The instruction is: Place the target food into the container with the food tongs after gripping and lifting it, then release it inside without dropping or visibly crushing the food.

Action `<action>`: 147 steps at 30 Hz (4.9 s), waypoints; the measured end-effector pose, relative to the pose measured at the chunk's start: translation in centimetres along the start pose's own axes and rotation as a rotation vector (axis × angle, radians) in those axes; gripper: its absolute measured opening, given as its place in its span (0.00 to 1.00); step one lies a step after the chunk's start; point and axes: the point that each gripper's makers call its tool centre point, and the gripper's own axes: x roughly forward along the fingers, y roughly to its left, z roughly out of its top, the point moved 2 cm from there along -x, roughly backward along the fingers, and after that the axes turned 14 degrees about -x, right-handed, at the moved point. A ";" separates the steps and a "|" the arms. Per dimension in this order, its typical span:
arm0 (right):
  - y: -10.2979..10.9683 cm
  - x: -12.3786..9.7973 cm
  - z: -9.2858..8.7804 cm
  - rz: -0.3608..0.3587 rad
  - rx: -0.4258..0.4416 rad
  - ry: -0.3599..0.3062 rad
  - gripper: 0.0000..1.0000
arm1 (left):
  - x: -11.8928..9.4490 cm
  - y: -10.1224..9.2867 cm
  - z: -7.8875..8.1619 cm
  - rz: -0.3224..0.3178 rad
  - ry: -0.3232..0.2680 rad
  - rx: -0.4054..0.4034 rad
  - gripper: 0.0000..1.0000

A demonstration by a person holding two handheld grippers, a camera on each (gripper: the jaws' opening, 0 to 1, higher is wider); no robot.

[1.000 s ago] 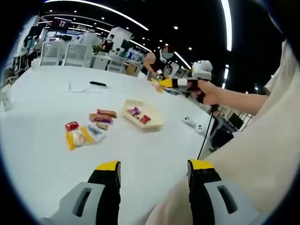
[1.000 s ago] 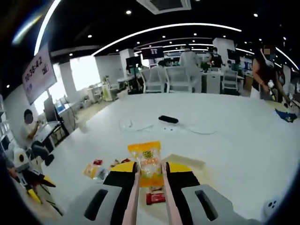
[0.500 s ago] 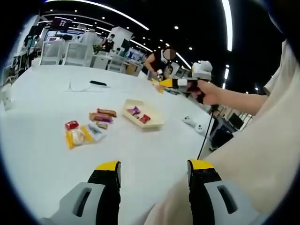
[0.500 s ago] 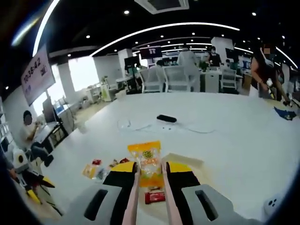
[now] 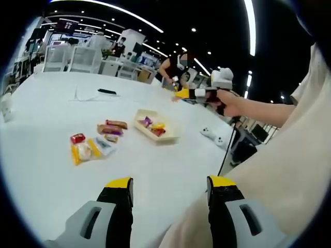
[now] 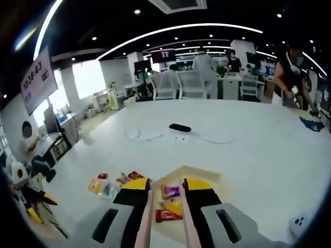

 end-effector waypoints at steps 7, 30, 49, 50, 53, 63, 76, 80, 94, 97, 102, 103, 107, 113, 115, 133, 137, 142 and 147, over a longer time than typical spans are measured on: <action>0.6 0.2 -0.4 0.013 0.003 0.008 0.25 | 0.1 0.1 -0.2 -0.002 0.002 -0.005 0.57; 6.5 2.9 -0.4 0.158 -0.050 0.045 0.26 | -0.2 0.8 -0.3 0.006 -0.005 -0.024 0.57; 10.0 5.7 -0.7 0.280 -0.095 0.081 0.27 | -0.1 1.7 0.0 0.015 -0.012 -0.045 0.57; 10.2 5.8 -0.8 0.285 -0.096 0.084 0.27 | -0.1 1.7 0.0 0.016 -0.012 -0.046 0.57; 10.7 6.2 -0.9 0.300 -0.110 0.093 0.27 | -0.2 1.9 0.1 0.017 -0.011 -0.049 0.57; 11.7 7.5 -1.0 0.328 -0.155 0.116 0.27 | -0.9 2.7 0.0 0.034 -0.012 -0.064 0.57; 12.6 9.4 -0.9 0.359 -0.291 0.151 0.27 | -1.4 3.0 0.0 0.045 -0.025 -0.080 0.57; 13.0 9.8 -1.1 0.369 -0.314 0.165 0.27 | -1.6 3.1 -0.2 0.053 -0.031 -0.090 0.57; 13.3 11.5 -1.0 0.375 -0.341 0.186 0.28 | -1.7 3.5 -0.2 0.065 -0.033 -0.109 0.57; 13.3 11.8 -1.1 0.376 -0.344 0.190 0.28 | -1.7 3.7 0.0 0.067 -0.032 -0.108 0.57; 13.3 12.2 -1.3 0.380 -0.353 0.200 0.28 | -1.8 4.0 0.2 0.073 -0.035 -0.112 0.57; 13.4 12.2 -1.3 0.381 -0.354 0.201 0.28 | -1.8 4.0 0.2 0.074 -0.035 -0.113 0.57; 13.4 12.4 -1.4 0.386 -0.360 0.205 0.28 | -1.8 4.2 0.1 0.076 -0.034 -0.119 0.57; 13.5 12.8 -1.7 0.394 -0.380 0.214 0.28 | -1.7 4.4 -0.2 0.077 -0.031 -0.131 0.57; 13.7 13.0 -1.8 0.397 -0.396 0.219 0.28 | -1.8 4.4 -0.1 0.078 -0.029 -0.133 0.57; 14.4 14.5 -1.8 0.425 -0.419 0.230 0.27 | -2.6 4.7 -0.4 0.104 -0.032 -0.151 0.58; 14.3 14.7 -2.0 0.434 -0.429 0.237 0.27 | -2.5 4.7 -0.3 0.108 -0.041 -0.156 0.58; 14.6 14.8 -2.1 0.449 -0.440 0.244 0.27 | -2.3 4.7 -0.1 0.110 -0.046 -0.157 0.58; 14.5 15.1 -2.3 0.458 -0.454 0.251 0.27 | -2.3 4.6 -0.1 0.117 -0.054 -0.164 0.58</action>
